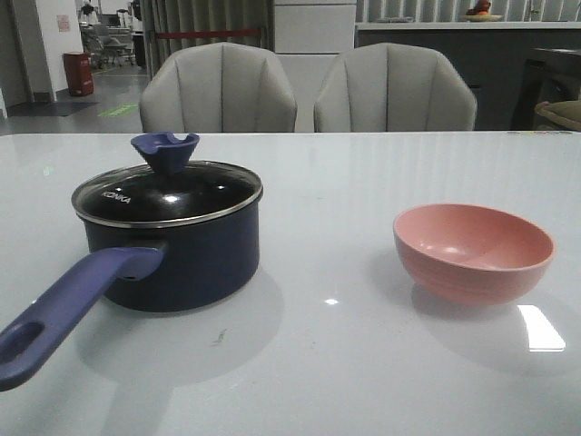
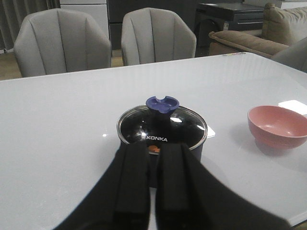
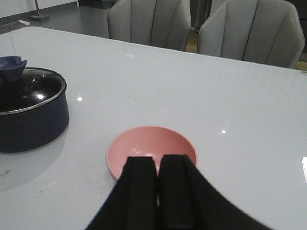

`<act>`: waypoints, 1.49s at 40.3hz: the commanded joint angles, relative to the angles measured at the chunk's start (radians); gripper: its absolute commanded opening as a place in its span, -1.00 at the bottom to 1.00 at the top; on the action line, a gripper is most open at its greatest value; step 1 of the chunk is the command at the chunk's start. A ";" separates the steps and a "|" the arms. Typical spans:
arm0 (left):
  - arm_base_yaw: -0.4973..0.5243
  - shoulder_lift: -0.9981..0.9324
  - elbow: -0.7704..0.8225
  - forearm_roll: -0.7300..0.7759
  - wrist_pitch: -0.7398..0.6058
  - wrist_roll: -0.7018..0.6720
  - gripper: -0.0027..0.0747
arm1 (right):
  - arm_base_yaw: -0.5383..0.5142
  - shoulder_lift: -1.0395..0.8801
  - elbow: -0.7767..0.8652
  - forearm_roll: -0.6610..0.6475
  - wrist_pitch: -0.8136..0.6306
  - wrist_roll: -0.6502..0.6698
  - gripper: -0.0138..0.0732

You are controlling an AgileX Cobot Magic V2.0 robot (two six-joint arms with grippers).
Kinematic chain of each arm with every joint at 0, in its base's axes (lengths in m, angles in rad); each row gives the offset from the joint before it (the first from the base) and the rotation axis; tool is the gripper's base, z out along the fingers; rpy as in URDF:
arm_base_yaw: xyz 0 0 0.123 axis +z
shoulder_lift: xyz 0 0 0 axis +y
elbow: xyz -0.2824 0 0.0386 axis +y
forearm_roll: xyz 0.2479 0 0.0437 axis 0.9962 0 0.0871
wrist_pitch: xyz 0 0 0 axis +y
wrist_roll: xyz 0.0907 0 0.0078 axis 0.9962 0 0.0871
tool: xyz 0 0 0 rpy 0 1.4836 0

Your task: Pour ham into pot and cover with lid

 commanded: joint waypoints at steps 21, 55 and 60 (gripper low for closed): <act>0.278 0.012 0.216 -0.014 -0.411 -0.008 -0.59 | -0.001 0.002 -0.027 0.004 -0.072 -0.002 -0.31; 0.459 -0.058 0.396 -0.012 -0.549 -0.008 -0.59 | -0.001 0.002 -0.027 0.004 -0.072 -0.002 -0.31; 0.459 -0.058 0.396 -0.012 -0.549 -0.008 -0.59 | -0.001 0.002 -0.027 0.004 -0.072 -0.002 -0.31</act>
